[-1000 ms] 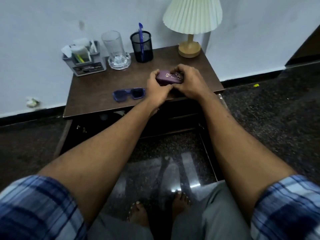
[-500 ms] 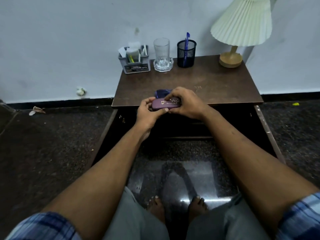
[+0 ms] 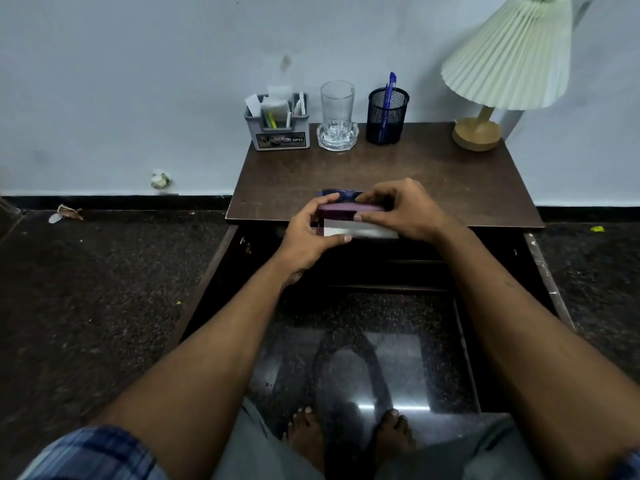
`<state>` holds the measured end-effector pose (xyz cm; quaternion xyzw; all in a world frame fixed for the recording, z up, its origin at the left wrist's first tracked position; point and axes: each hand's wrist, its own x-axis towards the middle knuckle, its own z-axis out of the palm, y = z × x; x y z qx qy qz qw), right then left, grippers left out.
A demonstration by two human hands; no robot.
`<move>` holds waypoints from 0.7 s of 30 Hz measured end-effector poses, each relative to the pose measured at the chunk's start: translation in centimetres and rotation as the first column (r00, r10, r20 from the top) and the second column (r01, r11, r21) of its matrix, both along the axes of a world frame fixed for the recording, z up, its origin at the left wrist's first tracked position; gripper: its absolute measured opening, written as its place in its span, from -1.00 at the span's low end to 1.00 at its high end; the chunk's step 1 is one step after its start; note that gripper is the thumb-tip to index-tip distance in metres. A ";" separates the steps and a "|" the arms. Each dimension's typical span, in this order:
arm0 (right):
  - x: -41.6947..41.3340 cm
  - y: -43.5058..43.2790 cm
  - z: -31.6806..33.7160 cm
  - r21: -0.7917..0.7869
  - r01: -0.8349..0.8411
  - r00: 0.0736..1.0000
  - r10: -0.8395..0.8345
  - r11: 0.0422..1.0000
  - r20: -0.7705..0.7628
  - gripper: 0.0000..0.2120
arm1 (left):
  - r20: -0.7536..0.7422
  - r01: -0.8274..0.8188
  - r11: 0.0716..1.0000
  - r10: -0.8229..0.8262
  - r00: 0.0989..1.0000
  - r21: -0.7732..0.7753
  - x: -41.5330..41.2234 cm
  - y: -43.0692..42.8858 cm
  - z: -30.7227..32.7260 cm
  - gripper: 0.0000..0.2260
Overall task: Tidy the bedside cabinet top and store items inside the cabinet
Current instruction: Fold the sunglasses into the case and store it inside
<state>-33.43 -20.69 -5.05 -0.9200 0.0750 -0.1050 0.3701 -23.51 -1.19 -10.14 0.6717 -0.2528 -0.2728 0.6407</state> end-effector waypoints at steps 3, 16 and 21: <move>0.6 -0.4 -0.1 0.029 0.118 0.991 -0.120 0.993 0.056 -0.77 | -0.058 0.057 0.997 -0.060 0.997 -0.045 -0.3 0.2 0.1 -0.11; 4.8 -0.9 -0.3 -0.035 0.265 0.964 -0.265 0.964 0.020 -0.84 | -0.118 0.122 0.992 -0.118 0.986 0.026 -0.1 1.3 -0.4 -0.04; 7.9 -1.0 0.2 -0.295 0.001 0.966 -0.077 0.956 -0.247 -0.67 | -0.125 0.099 0.995 -0.098 0.987 0.002 -0.2 1.0 0.0 -0.04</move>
